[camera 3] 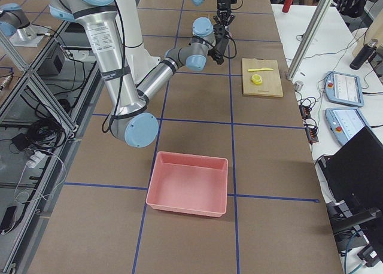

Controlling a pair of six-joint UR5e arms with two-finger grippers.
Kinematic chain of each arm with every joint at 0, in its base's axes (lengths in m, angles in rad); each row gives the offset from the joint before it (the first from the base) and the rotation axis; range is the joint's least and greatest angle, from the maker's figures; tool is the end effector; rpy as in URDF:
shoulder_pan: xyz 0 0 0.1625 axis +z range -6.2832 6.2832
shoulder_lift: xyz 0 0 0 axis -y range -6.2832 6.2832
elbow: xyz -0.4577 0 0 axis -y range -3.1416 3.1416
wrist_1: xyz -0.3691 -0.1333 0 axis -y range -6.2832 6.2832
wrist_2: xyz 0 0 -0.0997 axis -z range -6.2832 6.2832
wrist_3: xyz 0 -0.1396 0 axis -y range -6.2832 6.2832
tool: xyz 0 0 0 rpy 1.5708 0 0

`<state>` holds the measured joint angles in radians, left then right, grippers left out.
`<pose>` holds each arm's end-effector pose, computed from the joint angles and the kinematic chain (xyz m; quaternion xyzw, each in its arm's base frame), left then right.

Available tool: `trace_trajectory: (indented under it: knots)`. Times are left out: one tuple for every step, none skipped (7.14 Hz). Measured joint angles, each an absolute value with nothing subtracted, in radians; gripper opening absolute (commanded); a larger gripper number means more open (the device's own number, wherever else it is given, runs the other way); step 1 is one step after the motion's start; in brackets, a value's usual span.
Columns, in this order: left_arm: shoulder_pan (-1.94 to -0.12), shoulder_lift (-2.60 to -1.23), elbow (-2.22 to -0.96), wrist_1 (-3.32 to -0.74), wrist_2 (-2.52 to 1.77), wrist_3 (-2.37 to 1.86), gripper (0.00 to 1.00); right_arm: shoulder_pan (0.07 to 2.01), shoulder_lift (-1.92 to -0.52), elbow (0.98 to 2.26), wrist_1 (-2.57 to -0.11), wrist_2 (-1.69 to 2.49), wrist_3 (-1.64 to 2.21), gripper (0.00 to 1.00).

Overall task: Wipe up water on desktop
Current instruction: 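Carry the cloth toward the right gripper while the right gripper reaches to meet it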

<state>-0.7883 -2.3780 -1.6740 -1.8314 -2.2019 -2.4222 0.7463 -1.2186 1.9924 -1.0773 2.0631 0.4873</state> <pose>0.4572 -0.5321 0.1395 -0.2751 0.5169 -0.4622 0.6660 -0.3721 -0.4358 0.2758 0.3353 -0.5058 -0.2734 0.7463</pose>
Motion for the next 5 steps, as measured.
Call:
trace_trajectory:
  knots:
    - [-0.774, -2.420, -1.639, -1.831, -2.202, -2.447, 0.00, 0.709, -1.214, 1.993, -1.077, 2.018, 0.488, 1.00]
    - [-0.766, -2.448, -1.614, -1.830, -2.203, -2.461, 0.00, 0.682, -1.209, 1.993, -1.077, 1.988, 0.488, 1.00]
    - [-0.757, -2.461, -1.603, -1.830, -2.203, -2.469, 0.00, 0.664, -1.208, 1.993, -1.077, 1.971, 0.488, 1.00]
    - [-0.744, -2.468, -1.601, -1.830, -2.203, -2.476, 0.00, 0.650, -1.207, 1.992, -1.077, 1.957, 0.488, 1.00]
    - [-0.729, -2.475, -1.601, -1.830, -2.204, -2.483, 0.00, 0.639, -1.207, 1.991, -1.078, 1.946, 0.488, 0.99]
